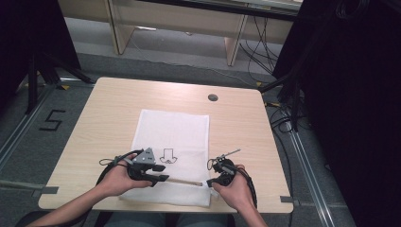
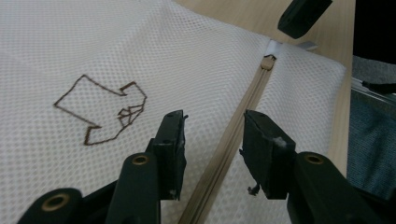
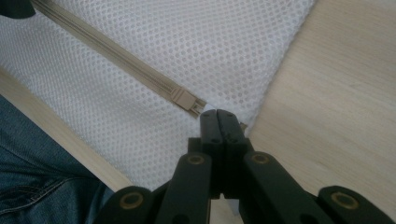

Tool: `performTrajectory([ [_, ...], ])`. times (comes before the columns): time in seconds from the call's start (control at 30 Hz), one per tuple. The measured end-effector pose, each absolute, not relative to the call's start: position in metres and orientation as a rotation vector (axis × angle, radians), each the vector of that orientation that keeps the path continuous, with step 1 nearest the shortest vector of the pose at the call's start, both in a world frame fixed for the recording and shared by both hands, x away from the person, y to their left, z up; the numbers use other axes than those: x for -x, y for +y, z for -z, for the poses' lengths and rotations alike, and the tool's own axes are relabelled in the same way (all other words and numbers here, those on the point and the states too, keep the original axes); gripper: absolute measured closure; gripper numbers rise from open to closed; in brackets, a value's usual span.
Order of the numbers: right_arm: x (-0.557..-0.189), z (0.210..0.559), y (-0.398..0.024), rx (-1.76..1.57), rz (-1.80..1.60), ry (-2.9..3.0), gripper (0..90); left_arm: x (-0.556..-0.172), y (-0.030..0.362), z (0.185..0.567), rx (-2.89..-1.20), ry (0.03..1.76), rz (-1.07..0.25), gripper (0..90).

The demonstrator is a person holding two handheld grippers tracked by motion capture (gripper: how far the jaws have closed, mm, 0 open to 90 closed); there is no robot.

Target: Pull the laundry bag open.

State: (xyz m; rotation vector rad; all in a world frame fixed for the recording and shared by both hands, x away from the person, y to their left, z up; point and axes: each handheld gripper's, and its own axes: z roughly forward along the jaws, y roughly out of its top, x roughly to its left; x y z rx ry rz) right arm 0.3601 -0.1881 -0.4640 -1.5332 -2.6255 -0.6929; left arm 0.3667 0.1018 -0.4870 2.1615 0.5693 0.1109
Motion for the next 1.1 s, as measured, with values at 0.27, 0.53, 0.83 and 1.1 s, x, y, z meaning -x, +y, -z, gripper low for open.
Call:
performTrajectory([
  [0.27,-0.365,0.469,-0.186,1.496,0.692,-2.637,90.0,-0.368,0.080,0.488,-2.193,0.526,-0.101,63.3],
  [0.53,-0.367,0.474,-0.185,1.503,0.670,-2.624,90.0,-0.369,0.059,0.489,-2.201,0.466,-0.094,64.2],
  [0.83,-0.366,0.481,-0.182,1.508,0.608,-2.603,90.0,-0.369,0.036,0.490,-2.214,0.418,-0.074,66.1],
  [1.1,-0.365,0.481,-0.178,1.490,0.613,-2.657,90.0,-0.370,0.031,0.492,-2.213,0.414,-0.066,66.4],
])
